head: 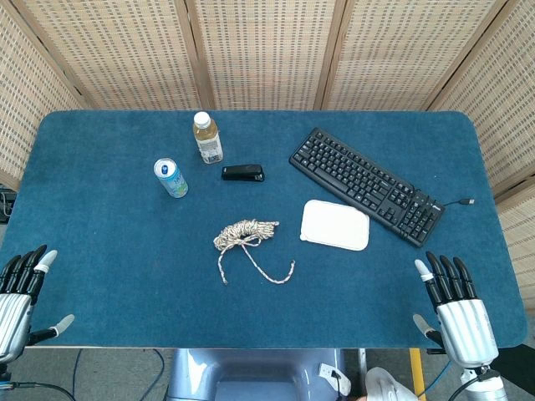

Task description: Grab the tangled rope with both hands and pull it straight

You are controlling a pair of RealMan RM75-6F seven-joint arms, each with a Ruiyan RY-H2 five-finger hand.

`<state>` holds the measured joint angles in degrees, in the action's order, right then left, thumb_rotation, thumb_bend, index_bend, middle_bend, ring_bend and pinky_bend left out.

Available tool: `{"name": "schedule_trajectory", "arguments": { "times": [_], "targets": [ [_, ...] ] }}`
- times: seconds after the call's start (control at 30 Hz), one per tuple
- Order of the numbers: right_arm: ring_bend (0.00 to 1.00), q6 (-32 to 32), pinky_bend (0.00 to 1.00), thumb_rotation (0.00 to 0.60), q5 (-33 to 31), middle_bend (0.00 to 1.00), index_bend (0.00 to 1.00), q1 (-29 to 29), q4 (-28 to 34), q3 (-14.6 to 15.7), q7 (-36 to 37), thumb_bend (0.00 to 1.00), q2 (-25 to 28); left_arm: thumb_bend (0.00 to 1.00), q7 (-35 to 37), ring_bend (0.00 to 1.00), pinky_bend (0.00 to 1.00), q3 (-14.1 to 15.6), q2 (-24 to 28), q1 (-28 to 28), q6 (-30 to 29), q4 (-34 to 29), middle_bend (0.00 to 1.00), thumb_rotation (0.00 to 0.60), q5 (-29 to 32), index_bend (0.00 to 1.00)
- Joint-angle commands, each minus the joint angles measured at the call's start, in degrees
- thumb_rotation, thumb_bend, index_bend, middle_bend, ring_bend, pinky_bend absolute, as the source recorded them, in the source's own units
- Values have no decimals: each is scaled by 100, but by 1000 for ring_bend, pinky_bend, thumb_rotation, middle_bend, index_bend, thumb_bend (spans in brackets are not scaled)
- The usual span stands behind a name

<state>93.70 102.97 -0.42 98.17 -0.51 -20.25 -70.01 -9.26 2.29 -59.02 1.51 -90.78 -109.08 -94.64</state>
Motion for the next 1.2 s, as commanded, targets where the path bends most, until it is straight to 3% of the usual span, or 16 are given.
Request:
{"name": "schedule_trajectory", "arguments": {
  "times": [0.03,0.57,0.77,0.97,1.2],
  "targets": [
    [0,-32,0,600,-12,0,0,11,-11,7,2,0,-3,70,21,0,0,0,7,1,4,5,0,600,9,0],
    [0,-455,0,600,-92,0,0,238,116,-2,47,0,14,70,-95,0,0,-62,-39,-29,60,-10,0,600,133,0],
    [0,-1462,0,600,34,0,9,987,189,-138,151,0,3,70,-243,0,0,-127,-111,-71,128,-12,0,600,262,0],
    [0,-2764,0,600,-98,0,140,1918,451,-379,236,0,-134,70,-415,0,0,-228,-244,-143,207,23,0,600,416,0],
    [0,-3809,0,600,-657,0,268,2796,-63,-816,11,1,-966,69,-776,0,0,-326,-415,-211,314,30,0,600,680,0]
  ]
}}
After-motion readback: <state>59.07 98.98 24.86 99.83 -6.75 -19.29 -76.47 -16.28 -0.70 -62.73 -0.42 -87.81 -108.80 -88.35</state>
